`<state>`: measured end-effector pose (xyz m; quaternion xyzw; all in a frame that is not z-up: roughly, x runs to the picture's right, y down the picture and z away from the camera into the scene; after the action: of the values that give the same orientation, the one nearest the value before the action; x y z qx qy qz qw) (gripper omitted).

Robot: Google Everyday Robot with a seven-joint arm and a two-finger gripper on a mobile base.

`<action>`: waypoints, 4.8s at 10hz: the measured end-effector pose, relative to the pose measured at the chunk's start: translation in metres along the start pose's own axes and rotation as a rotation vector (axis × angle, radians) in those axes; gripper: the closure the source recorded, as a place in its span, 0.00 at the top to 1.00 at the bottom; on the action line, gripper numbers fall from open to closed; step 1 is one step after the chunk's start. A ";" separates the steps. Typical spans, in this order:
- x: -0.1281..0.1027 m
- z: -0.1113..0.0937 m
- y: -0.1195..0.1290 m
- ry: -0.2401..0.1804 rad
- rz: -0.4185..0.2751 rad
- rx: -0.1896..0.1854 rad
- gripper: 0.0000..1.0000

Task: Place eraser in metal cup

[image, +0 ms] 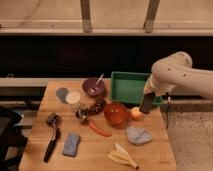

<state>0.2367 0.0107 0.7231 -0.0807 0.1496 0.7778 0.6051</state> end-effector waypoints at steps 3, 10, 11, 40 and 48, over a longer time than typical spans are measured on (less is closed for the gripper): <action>-0.011 -0.006 0.069 -0.041 -0.115 -0.010 0.09; 0.012 -0.023 0.153 -0.070 -0.295 -0.080 0.09; 0.012 -0.024 0.156 -0.070 -0.299 -0.083 0.09; 0.056 -0.017 0.335 -0.111 -0.880 -0.488 0.09; 0.076 0.009 0.371 -0.107 -0.871 -0.599 0.09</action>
<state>-0.1401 0.0004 0.7585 -0.2650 -0.1575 0.4661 0.8293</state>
